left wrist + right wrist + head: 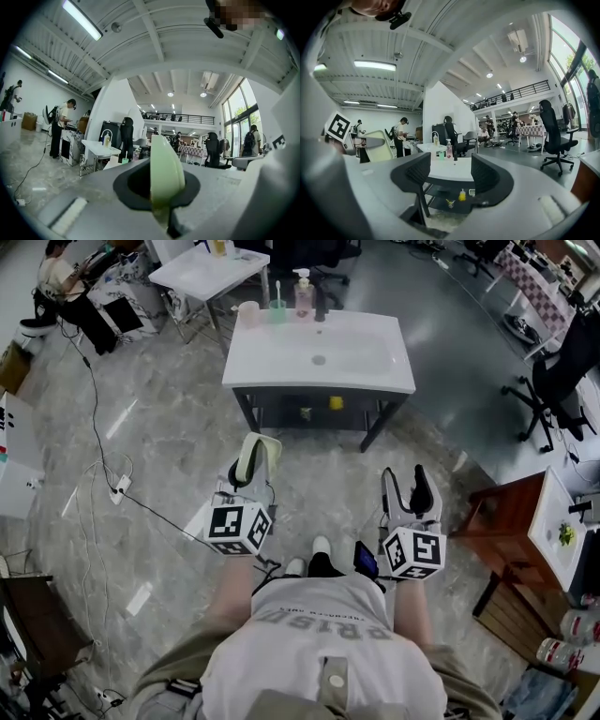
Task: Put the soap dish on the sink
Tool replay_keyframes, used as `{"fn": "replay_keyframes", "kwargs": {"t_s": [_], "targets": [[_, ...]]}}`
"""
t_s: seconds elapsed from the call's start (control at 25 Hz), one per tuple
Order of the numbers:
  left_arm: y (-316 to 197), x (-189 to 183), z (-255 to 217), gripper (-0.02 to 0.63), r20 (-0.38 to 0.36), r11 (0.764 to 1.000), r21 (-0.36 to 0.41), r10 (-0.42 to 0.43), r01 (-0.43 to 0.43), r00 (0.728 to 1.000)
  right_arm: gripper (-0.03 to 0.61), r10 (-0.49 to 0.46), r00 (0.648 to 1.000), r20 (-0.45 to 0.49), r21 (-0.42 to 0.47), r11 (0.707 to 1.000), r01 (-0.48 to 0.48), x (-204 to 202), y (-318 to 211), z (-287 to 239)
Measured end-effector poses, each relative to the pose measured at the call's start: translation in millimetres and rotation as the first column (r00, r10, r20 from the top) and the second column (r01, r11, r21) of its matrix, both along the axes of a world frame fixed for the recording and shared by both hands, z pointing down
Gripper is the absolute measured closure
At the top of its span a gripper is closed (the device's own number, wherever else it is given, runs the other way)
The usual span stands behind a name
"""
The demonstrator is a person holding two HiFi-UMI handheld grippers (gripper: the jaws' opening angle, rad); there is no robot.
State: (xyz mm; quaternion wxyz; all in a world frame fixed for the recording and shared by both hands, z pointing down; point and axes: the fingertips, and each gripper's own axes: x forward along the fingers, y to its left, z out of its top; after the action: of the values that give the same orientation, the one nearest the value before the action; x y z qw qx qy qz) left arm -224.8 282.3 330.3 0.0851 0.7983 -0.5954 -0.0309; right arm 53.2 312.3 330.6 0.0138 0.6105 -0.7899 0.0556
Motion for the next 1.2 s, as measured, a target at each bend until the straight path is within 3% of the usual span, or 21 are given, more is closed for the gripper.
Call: {"fn": "replay_keyframes", "kwargs": {"t_s": [0.28,0.56,0.84,1.2], "targets": [[-41,29,-30,0.601,0.015,0.997,0.073,-0.015,0.014,1.000,0.304,-0.022,1.000,0.003,0.054,0.998,0.021,30,-44,-18],[-50,49,-17,0.601,0.043,0.999,0.031,-0.026,0.024,0.999,0.304,-0.040,0.999,0.019,0.023,0.999,0.040,48,-60,-4],[-60,43,4,0.601,0.073,0.999,-0.039,-0.025,0.027,0.997,0.305,-0.033,0.999,0.042,-0.047,0.998,0.035,47,-71,21],[-103,22,0,0.601,0.061,1.000,-0.020,0.020,-0.019,0.998,0.305,0.029,0.998,0.048,-0.030,0.999,-0.028,31,-105,15]]}}
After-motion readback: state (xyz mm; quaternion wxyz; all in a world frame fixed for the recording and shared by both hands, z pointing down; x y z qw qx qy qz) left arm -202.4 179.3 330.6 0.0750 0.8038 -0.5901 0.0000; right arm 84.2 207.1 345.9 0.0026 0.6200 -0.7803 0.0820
